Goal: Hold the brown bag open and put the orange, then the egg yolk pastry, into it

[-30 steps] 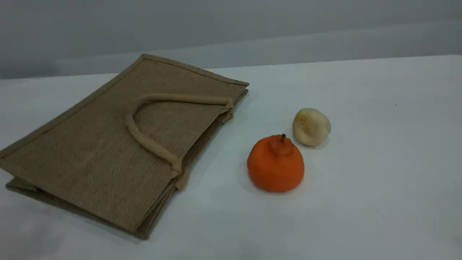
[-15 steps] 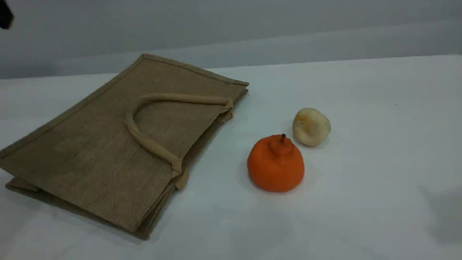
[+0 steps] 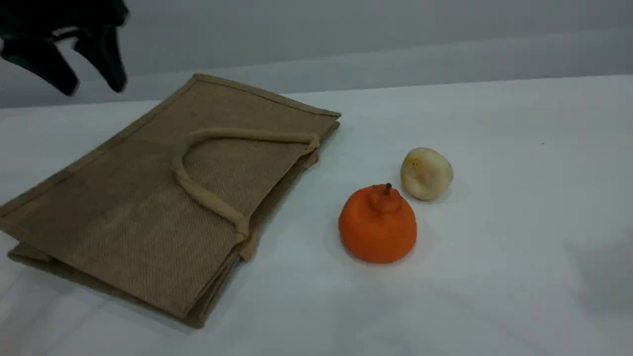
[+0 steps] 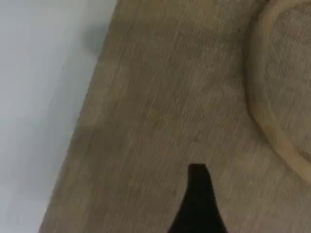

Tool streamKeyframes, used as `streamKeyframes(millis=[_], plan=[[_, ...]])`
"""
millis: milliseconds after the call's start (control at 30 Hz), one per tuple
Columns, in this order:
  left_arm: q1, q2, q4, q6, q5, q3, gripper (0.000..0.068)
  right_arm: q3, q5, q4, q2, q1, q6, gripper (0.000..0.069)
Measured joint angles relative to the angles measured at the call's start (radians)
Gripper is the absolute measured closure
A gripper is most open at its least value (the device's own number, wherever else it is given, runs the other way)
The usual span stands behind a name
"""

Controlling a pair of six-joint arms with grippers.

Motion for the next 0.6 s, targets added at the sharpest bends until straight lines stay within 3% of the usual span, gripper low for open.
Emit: streamKeyframes(millis=[600], plan=[[-0.058, 0.27, 0.005, -0.027, -0.028, -0.178, 0.0189, 0.0, -0.008, 0.0, 0.0, 0.0, 0.0, 0.016]])
